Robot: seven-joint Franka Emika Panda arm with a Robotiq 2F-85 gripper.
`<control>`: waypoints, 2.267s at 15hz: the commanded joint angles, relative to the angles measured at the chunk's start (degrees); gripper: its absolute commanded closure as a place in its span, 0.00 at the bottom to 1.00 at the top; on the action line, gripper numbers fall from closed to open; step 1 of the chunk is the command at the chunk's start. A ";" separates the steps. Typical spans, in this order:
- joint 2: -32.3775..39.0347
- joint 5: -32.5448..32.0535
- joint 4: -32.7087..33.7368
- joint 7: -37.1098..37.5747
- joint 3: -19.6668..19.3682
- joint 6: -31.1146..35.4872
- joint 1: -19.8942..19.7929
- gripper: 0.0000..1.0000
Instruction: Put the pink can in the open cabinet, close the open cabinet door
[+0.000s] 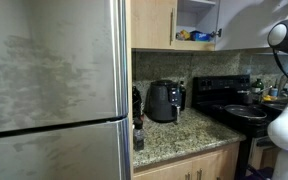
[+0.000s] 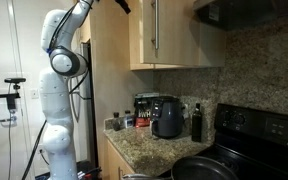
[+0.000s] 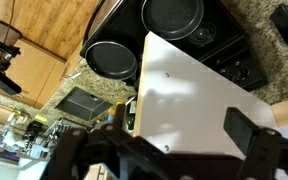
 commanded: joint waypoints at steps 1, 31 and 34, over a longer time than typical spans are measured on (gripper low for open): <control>3.16 6.44 -0.80 2.43 -0.80 -5.88 -1.92 0.00; 10.73 24.67 -2.49 23.28 -14.20 -8.19 -27.89 0.00; 11.42 28.40 -2.41 28.14 -13.02 -7.56 -32.01 0.00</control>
